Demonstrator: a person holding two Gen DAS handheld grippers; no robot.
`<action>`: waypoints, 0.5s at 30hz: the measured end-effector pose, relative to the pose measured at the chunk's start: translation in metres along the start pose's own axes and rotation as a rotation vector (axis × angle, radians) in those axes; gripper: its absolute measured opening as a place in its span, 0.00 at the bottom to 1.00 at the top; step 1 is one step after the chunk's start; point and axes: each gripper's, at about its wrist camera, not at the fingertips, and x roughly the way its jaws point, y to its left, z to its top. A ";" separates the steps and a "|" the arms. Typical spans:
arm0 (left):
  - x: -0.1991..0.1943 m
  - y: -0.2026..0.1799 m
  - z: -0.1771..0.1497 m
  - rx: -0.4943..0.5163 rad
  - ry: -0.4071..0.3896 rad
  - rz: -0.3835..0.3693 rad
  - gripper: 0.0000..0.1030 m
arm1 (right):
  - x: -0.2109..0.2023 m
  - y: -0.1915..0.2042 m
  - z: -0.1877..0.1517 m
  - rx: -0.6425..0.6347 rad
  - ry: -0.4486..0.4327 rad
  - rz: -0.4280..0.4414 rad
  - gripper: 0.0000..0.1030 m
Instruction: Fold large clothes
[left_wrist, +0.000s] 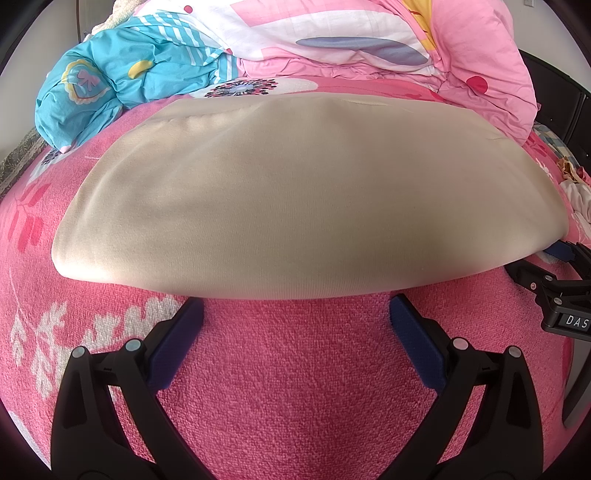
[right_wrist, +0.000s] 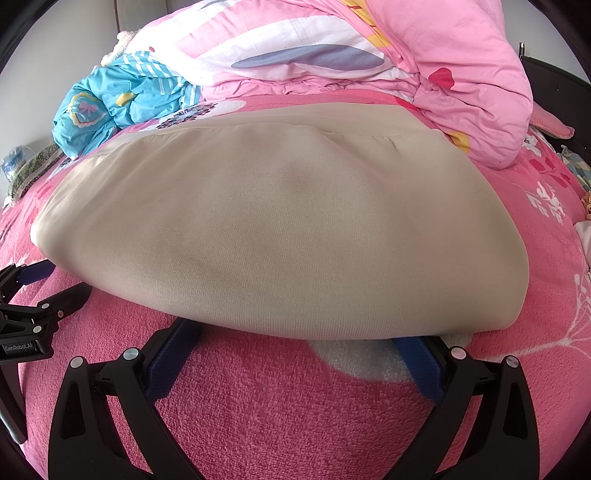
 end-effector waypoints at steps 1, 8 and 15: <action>0.000 0.000 0.000 0.000 0.000 0.000 0.94 | 0.000 0.000 0.000 0.000 0.000 0.000 0.94; 0.002 0.000 0.003 0.000 0.000 0.000 0.94 | 0.000 0.000 0.000 0.000 0.000 0.000 0.94; 0.000 0.000 0.000 0.000 0.000 0.000 0.94 | -0.001 0.001 0.000 0.001 0.001 -0.001 0.94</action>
